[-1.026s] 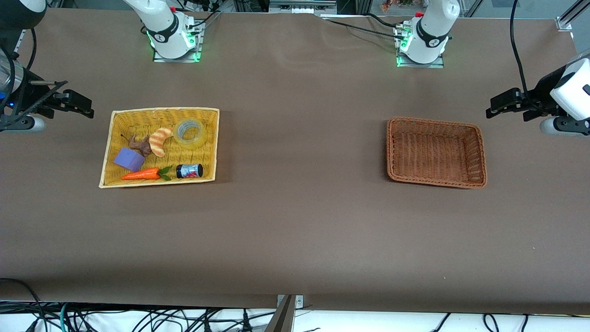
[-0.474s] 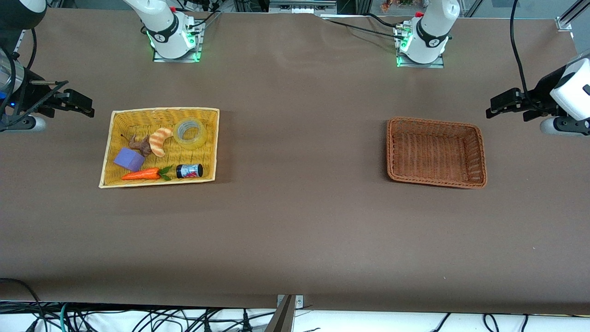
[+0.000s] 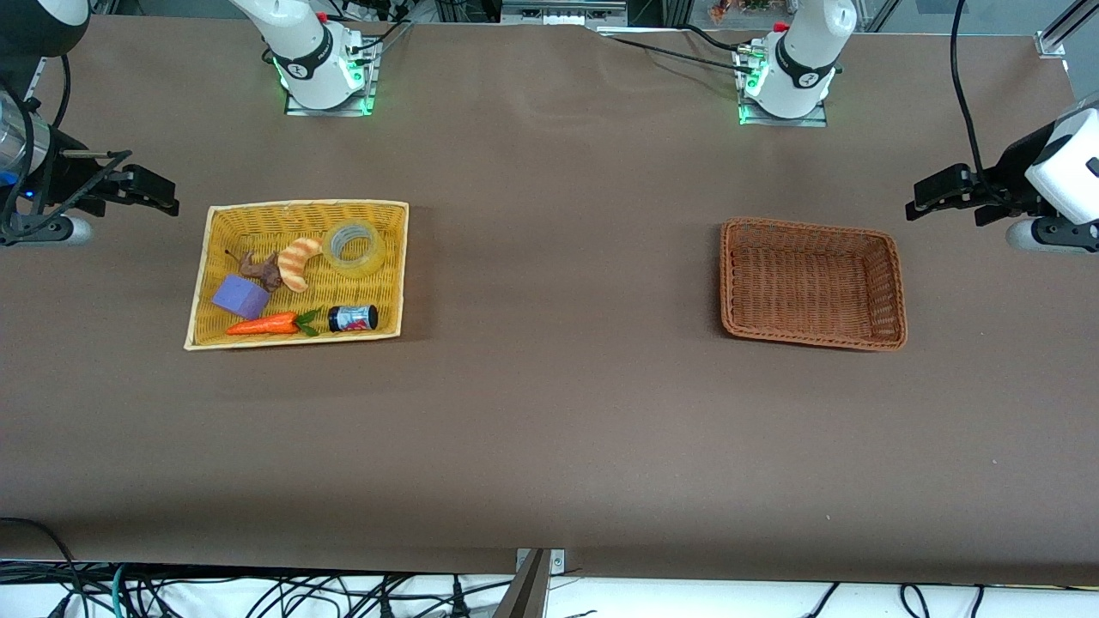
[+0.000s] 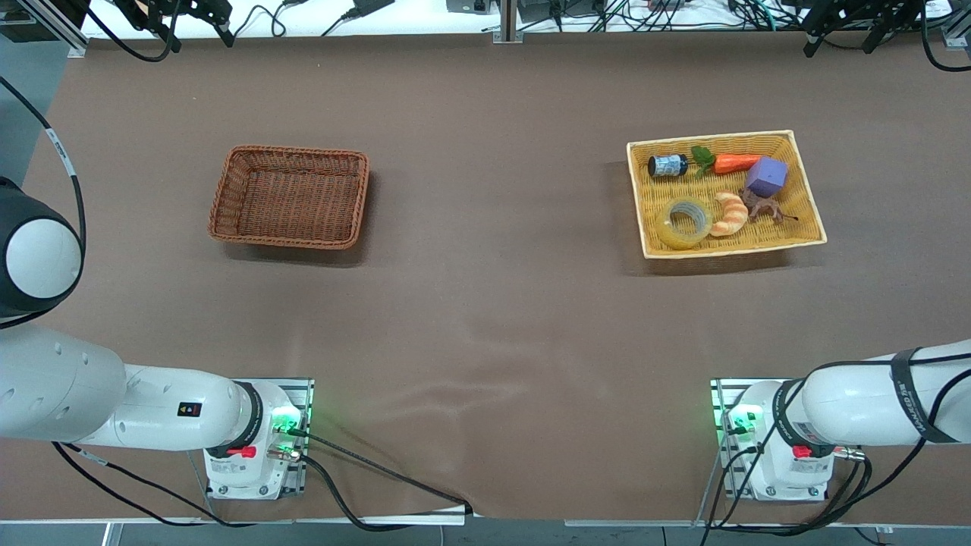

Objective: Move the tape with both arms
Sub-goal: 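Reach the right gripper to the tape roll while the left gripper nears the basket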

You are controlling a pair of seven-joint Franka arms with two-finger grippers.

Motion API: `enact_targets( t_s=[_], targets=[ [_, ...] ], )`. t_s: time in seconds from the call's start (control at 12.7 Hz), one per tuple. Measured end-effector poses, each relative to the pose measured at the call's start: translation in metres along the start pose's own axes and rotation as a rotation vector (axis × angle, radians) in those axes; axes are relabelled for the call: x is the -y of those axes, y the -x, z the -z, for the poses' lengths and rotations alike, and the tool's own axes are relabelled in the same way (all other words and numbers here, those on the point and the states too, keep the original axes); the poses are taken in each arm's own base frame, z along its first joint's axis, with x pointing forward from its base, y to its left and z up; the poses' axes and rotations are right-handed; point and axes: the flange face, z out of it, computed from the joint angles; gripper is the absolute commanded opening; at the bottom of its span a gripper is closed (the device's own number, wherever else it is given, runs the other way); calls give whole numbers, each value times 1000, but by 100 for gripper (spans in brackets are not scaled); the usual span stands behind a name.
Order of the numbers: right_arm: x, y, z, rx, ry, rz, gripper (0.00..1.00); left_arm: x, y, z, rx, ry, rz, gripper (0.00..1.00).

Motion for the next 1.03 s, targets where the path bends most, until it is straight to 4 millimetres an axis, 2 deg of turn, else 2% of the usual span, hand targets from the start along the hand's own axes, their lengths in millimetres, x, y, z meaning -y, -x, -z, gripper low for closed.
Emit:
enact_targets(
  t_s=[0.87,1.03],
  targets=[
    [8,-1,-30,116,-6,131,100,3,0,0,-1,-1,5,100],
    [18,-3,-51,121,-11,242,100,3,0,0,-1,-1,5,100]
  ],
)
